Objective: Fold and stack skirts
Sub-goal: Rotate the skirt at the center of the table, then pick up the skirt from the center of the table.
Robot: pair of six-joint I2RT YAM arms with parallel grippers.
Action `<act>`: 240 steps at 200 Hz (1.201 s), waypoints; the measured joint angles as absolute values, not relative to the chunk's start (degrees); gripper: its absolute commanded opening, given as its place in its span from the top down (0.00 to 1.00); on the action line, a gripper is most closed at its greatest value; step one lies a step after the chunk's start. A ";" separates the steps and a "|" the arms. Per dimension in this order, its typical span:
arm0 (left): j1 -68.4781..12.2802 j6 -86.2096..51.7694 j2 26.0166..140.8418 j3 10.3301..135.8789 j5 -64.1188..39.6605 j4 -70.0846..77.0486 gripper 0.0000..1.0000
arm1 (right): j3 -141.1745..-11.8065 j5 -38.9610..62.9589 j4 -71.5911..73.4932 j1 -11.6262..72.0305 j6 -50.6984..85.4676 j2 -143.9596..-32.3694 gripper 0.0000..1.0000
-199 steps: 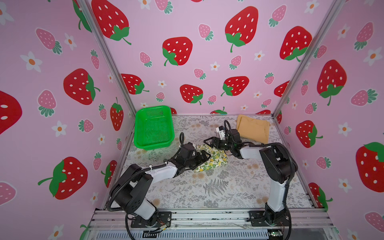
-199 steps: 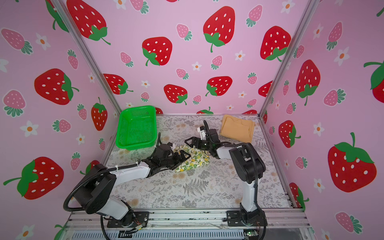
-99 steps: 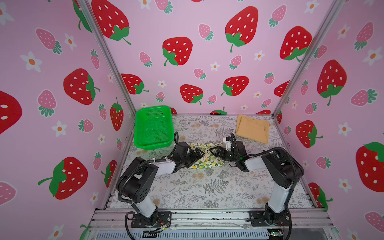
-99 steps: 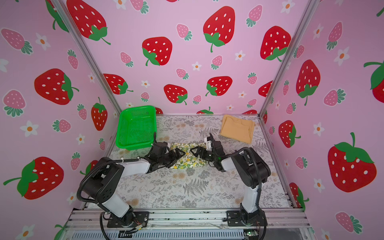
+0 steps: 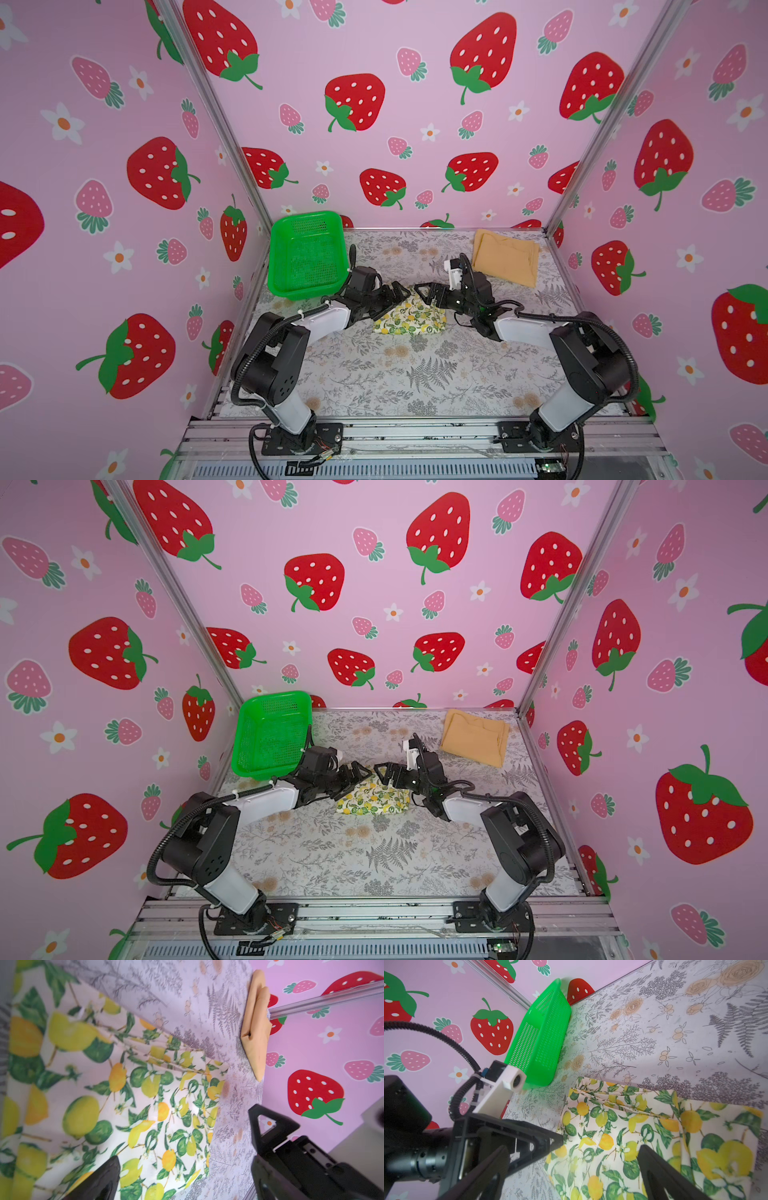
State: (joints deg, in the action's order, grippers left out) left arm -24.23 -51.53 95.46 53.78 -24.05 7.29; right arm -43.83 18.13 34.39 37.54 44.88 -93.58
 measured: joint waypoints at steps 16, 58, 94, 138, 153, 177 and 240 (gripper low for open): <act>-23.42 -50.89 96.88 55.99 -23.97 7.27 0.00 | -43.18 14.85 31.29 39.07 43.33 -92.25 0.00; -22.35 -50.72 104.71 59.16 -22.98 7.40 0.00 | -42.52 5.17 22.31 42.41 39.70 -91.11 0.00; -22.33 -50.76 108.88 61.89 -23.44 8.10 0.00 | -40.93 -1.80 17.19 42.87 37.43 -91.00 0.00; -22.24 -50.81 109.54 62.08 -23.83 9.13 0.00 | -42.00 -7.53 13.30 42.85 34.76 -92.07 0.00; -22.11 -50.81 109.54 62.08 -23.88 9.15 0.00 | -44.01 -7.73 12.82 42.85 34.20 -94.52 0.00; -22.11 -50.78 109.54 62.08 -24.05 9.13 0.00 | -46.94 -6.85 12.67 42.37 33.80 -99.00 0.00; -22.11 -50.70 109.54 62.08 -24.08 8.97 0.00 | -50.00 -4.36 12.84 41.82 33.67 -103.18 0.13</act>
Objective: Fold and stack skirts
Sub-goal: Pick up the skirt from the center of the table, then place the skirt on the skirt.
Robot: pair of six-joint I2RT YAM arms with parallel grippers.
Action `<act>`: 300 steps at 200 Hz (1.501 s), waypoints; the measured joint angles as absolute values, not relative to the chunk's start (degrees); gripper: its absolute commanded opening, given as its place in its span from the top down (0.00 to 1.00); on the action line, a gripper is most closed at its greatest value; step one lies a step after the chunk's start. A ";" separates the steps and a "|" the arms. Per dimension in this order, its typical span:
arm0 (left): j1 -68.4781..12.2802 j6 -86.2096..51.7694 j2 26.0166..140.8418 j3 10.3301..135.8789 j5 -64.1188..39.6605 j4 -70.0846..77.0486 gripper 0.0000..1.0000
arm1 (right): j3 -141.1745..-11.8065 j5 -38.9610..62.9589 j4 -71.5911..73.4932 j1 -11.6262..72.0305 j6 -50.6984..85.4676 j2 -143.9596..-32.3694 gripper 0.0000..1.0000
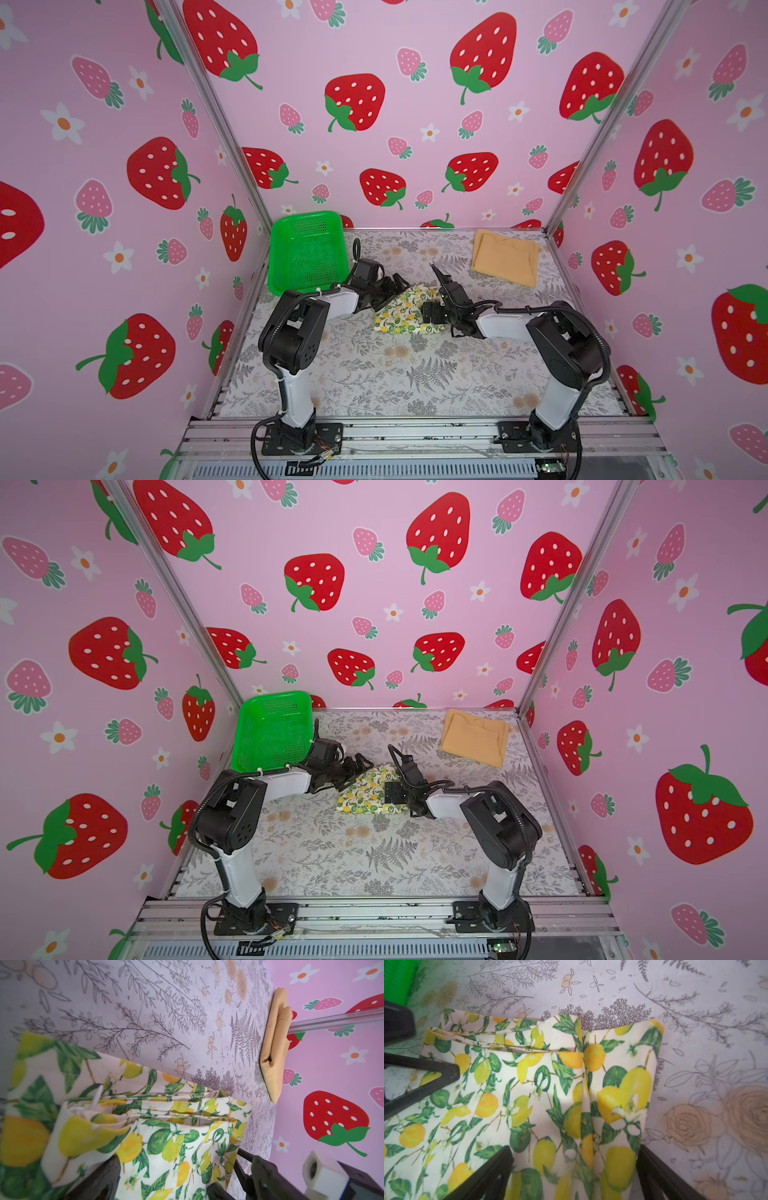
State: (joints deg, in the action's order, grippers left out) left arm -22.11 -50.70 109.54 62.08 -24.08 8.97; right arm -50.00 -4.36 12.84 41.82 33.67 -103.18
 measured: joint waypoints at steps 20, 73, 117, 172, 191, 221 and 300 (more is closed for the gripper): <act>-22.11 -50.70 109.54 62.08 -24.08 8.97 0.01 | -50.22 -3.66 12.95 41.82 34.02 -103.46 0.39; -22.00 -50.70 109.54 62.11 -24.18 8.91 0.01 | -50.19 -2.55 12.36 41.52 34.81 -103.79 0.84; -22.00 -50.70 109.34 62.22 -24.43 8.67 0.01 | -50.48 -1.17 12.32 40.14 34.17 -103.77 1.00; -22.00 -50.57 99.96 62.19 -24.51 5.04 0.01 | -55.64 -1.04 9.30 38.13 30.11 -103.77 1.00; -22.00 -50.00 94.45 62.19 -24.36 4.10 0.01 | -58.04 -2.11 7.31 36.97 28.18 -103.77 1.00; -22.00 -48.21 88.99 62.08 -22.63 1.41 0.01 | -63.46 -4.78 1.45 34.63 24.82 -103.79 1.00; -21.96 -48.27 88.88 56.64 -21.61 1.76 0.01 | -83.31 -12.29 -12.71 27.29 16.64 -107.68 1.00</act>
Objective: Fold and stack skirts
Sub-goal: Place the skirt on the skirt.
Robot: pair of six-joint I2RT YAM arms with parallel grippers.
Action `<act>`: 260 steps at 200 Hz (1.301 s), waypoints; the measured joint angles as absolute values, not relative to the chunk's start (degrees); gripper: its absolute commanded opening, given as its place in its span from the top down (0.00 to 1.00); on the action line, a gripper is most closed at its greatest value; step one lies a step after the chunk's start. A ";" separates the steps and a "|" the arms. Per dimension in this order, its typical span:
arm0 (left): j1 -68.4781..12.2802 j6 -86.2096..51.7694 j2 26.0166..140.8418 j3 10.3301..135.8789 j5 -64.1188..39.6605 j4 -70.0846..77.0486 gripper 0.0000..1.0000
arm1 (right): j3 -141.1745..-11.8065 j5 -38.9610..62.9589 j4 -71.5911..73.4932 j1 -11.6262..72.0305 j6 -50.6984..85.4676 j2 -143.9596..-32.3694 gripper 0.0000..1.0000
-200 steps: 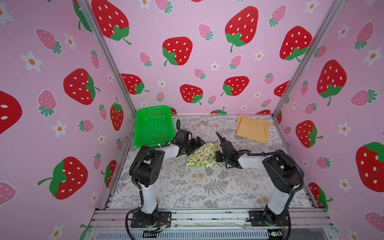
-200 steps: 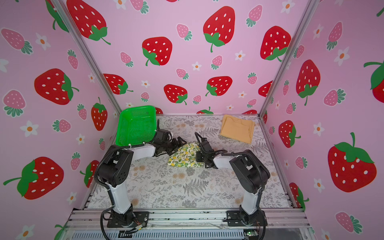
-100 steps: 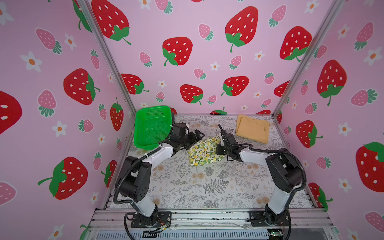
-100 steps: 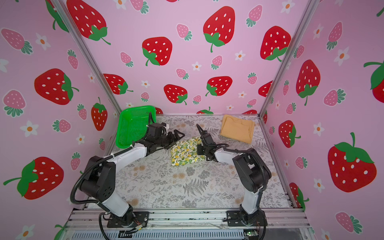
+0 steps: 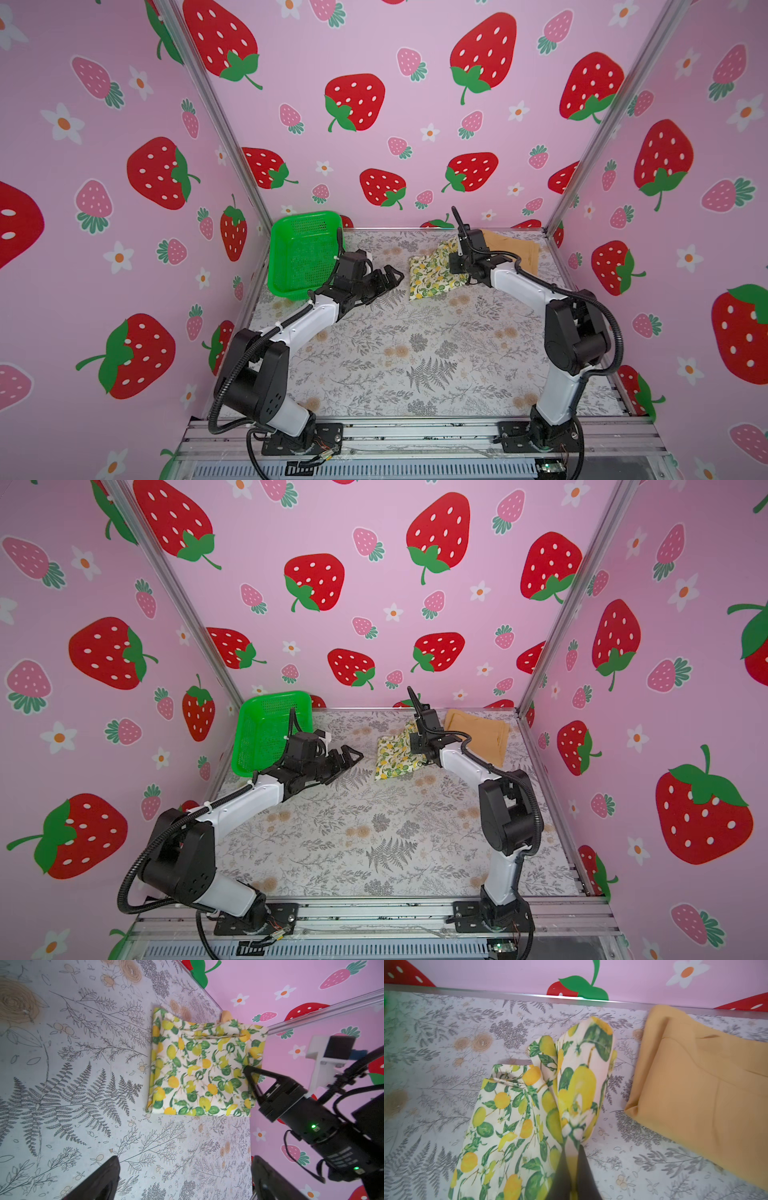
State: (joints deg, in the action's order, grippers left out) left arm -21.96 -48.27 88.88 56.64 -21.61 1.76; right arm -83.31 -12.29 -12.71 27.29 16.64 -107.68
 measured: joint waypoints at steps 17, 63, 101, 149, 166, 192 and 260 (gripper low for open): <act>-21.96 -48.75 90.24 56.38 -21.93 3.20 0.01 | -87.50 -12.97 -15.99 25.21 15.53 -109.43 1.00; -21.96 -50.76 92.31 54.33 -23.75 7.81 0.01 | -101.54 -13.63 -24.60 18.52 13.19 -115.87 1.00; -21.96 -51.96 92.33 52.18 -25.15 10.20 0.01 | -110.34 -13.67 -29.63 13.43 11.68 -119.57 1.00; -21.96 -51.88 92.31 52.18 -25.17 10.46 0.01 | -111.48 -11.18 -31.59 6.87 11.22 -119.63 1.00; -21.96 -51.83 92.33 52.18 -25.19 10.41 0.01 | -110.13 -10.24 -31.16 4.45 11.25 -119.61 1.00; -21.96 -51.64 92.36 52.18 -25.34 10.20 0.01 | -106.78 -8.54 -30.81 1.02 11.49 -119.63 1.00; -21.96 -50.33 92.73 52.47 -25.50 8.03 0.01 | -103.57 -10.13 -27.07 -2.59 13.61 -124.81 0.50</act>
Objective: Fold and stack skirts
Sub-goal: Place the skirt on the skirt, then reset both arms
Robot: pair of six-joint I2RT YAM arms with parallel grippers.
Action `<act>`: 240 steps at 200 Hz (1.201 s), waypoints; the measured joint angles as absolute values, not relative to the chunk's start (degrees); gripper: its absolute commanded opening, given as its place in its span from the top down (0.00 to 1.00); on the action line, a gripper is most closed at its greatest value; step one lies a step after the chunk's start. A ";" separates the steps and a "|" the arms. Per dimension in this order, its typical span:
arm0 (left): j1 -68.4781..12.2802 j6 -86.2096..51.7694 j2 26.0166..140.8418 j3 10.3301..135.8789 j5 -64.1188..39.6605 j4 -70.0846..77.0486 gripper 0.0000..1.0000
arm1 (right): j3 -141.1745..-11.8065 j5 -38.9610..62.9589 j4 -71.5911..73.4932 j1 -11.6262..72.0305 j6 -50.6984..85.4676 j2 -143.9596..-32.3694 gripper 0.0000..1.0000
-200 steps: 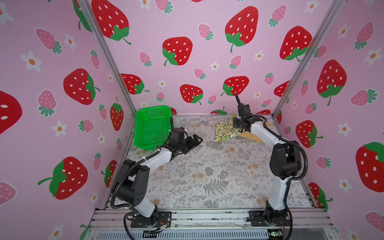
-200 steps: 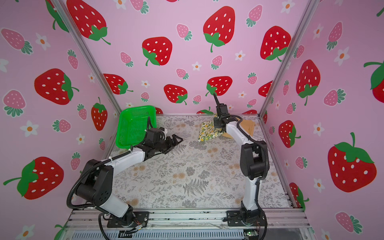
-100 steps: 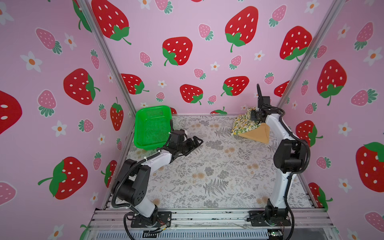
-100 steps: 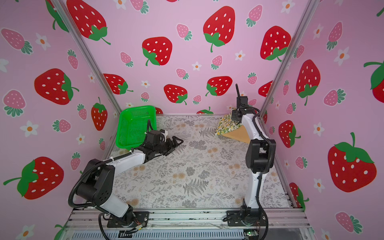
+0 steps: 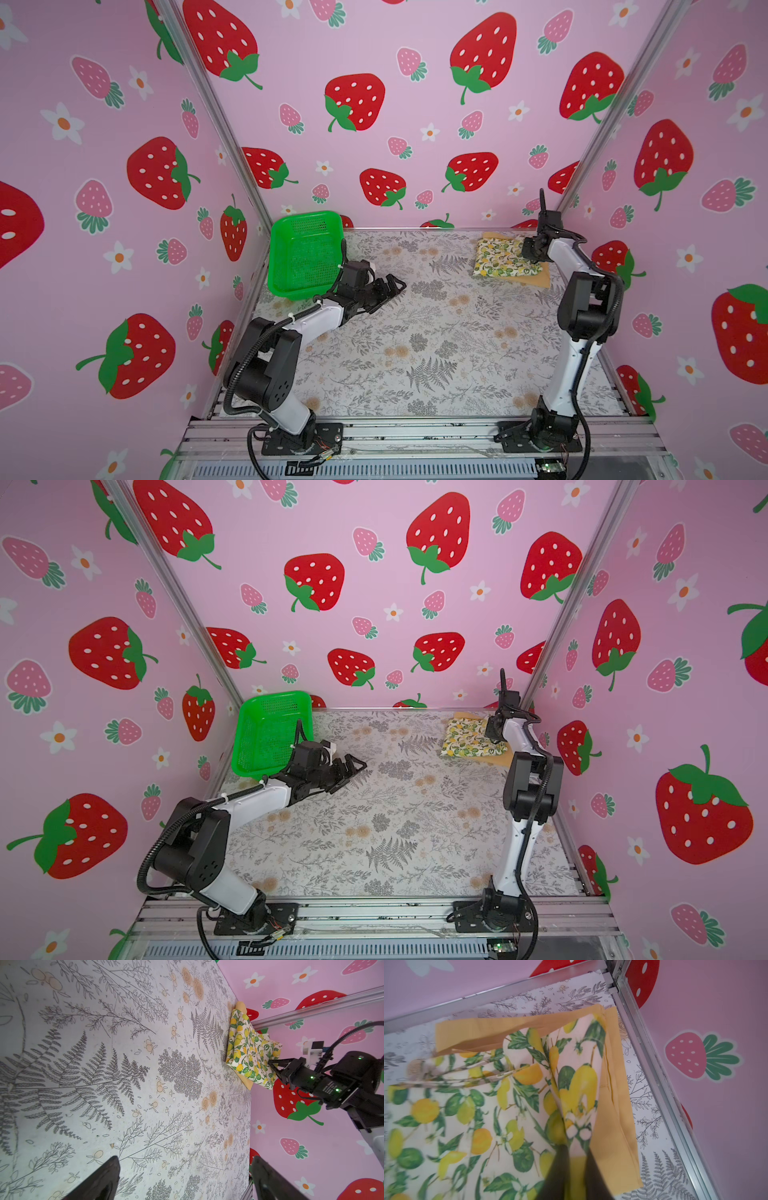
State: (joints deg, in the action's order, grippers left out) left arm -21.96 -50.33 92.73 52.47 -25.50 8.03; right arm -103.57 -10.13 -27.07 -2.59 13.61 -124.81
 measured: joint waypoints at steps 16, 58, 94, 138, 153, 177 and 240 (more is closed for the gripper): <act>-21.96 -49.58 92.73 52.80 -25.47 6.98 0.01 | -103.09 -10.48 -26.46 -2.66 14.02 -126.10 0.38; -21.96 -46.87 92.38 54.33 -24.23 3.53 0.01 | -99.92 -8.43 -23.09 -2.59 16.38 -124.22 0.20; -21.98 -43.64 89.34 54.94 -20.80 -1.96 0.01 | -92.01 -5.45 -18.26 -1.21 18.17 -113.73 0.00; -22.00 -36.97 86.24 59.59 -13.26 -13.74 0.01 | -81.69 -2.98 -9.39 4.38 19.62 -98.00 0.00; -22.00 -35.79 84.51 59.59 -9.67 -16.91 0.01 | -76.79 -2.31 -5.89 6.76 19.70 -93.73 0.00; -21.67 -34.94 80.79 58.02 -1.93 -19.33 0.01 | -68.16 -2.09 -1.91 9.54 20.16 -88.84 0.00; -12.56 -32.51 76.79 51.13 10.87 -22.00 0.01 | -51.55 -4.60 2.98 9.69 21.10 -82.24 0.00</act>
